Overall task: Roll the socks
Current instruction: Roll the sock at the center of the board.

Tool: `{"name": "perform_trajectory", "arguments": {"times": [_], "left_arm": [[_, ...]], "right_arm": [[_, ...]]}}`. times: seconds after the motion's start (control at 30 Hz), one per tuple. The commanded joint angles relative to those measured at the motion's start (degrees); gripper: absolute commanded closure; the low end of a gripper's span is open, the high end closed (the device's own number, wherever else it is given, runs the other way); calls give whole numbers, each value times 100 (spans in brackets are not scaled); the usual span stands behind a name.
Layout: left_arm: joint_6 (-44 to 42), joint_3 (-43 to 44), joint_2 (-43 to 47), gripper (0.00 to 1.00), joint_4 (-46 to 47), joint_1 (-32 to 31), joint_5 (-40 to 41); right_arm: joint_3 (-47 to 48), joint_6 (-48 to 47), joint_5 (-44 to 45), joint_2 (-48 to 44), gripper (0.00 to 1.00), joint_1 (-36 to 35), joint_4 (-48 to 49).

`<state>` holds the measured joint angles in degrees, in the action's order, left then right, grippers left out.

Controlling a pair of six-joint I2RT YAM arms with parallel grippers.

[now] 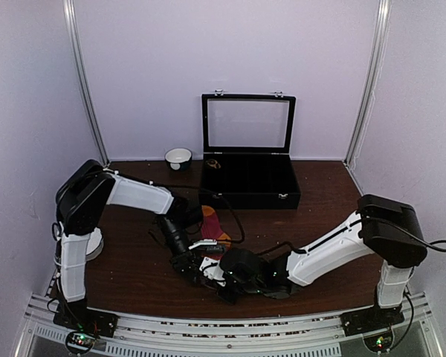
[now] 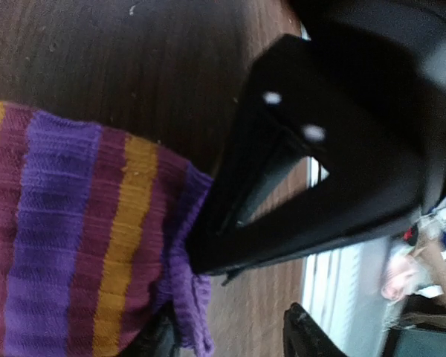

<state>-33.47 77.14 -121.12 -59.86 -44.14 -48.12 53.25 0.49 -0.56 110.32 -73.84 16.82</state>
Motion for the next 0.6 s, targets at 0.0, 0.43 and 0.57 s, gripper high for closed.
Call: {"name": "perform_trajectory", "arguments": {"times": [0.0,0.43,0.57], "left_arm": [[-86,-647,1124,46,1079,134,1052],[-450,-1807,2767,48,2362,144,1377],[-596,-1938,2845,50,2405,-99,1501]], "right_arm": [[369,1107,-927,417,100,94,-621],[273,2829,-1906,563,100,333,-616],[27,3192,-2108,489,100,468,-313]]}}
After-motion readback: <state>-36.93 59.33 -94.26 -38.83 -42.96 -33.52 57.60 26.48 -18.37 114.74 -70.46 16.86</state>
